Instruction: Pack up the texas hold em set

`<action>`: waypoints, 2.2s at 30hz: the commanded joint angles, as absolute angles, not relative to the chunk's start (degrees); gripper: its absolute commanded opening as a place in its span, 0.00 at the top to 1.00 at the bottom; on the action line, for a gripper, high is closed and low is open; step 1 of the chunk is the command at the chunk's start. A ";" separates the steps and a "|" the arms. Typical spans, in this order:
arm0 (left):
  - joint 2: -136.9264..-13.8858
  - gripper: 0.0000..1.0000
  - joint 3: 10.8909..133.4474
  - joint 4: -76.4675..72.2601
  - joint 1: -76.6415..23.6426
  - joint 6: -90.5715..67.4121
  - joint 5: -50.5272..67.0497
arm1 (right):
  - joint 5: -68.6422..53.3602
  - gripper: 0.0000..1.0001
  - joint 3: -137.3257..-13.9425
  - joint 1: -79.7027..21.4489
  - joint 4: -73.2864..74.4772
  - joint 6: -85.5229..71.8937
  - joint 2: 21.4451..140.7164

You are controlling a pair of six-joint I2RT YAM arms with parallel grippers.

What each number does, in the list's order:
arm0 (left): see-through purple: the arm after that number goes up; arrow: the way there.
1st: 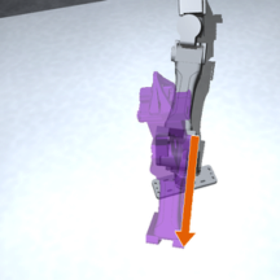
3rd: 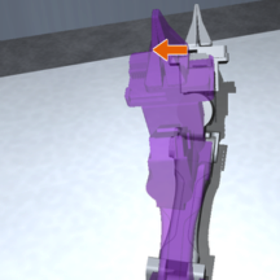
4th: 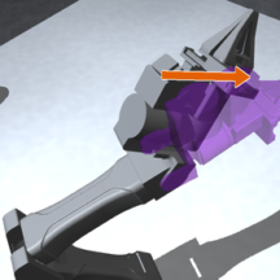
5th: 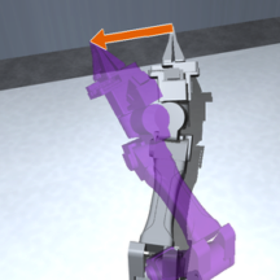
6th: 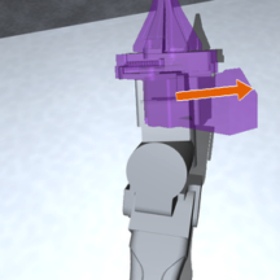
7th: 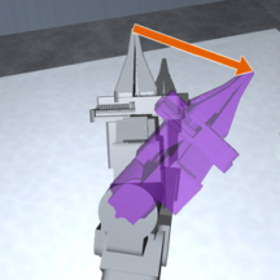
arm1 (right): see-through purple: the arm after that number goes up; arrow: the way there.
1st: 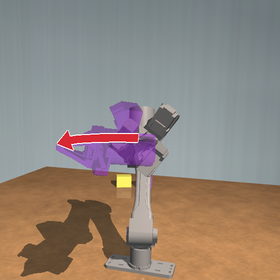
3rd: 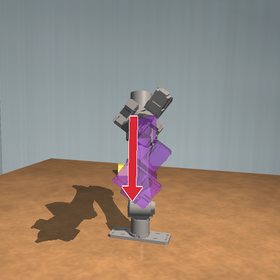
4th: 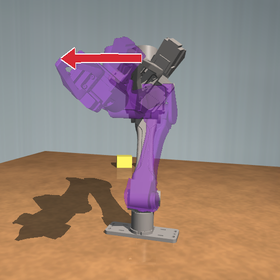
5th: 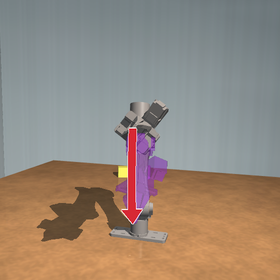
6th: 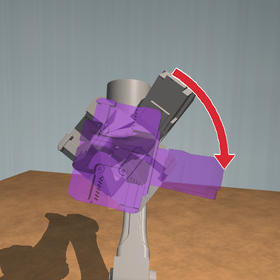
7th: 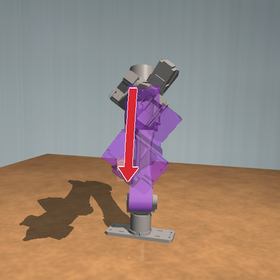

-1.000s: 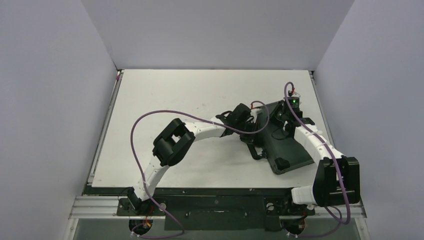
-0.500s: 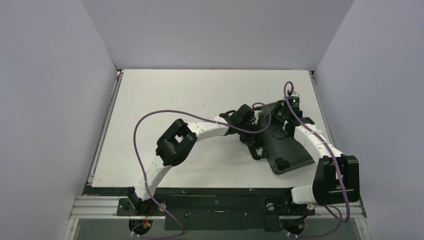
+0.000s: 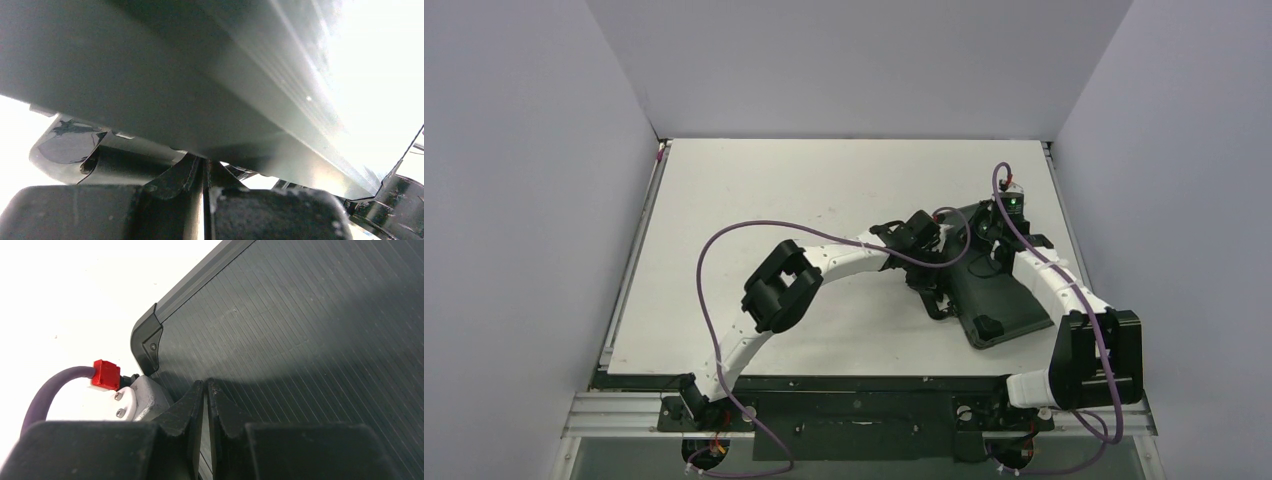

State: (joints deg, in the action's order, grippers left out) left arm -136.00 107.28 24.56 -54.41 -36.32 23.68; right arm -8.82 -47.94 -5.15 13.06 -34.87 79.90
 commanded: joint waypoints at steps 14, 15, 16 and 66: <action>-126.91 0.91 94.16 14.12 -49.38 -39.32 13.03 | -8.75 0.93 -40.17 -5.37 38.96 -30.90 90.34; -126.17 0.89 93.39 13.61 -49.13 -39.70 13.24 | -8.78 0.93 -40.17 -5.36 38.94 -30.92 90.34; -125.84 0.85 93.01 12.56 -49.09 -40.47 13.44 | -8.78 0.94 -40.23 -5.36 38.94 -30.93 90.35; -88.05 0.03 61.83 -4.31 -42.13 -32.88 10.09 | -4.33 0.92 -43.81 -7.60 41.62 -36.94 83.37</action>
State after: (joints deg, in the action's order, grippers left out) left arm -92.79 64.40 -0.75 -43.31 -33.98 10.07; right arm -7.99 -48.14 -6.02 13.85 -38.13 79.33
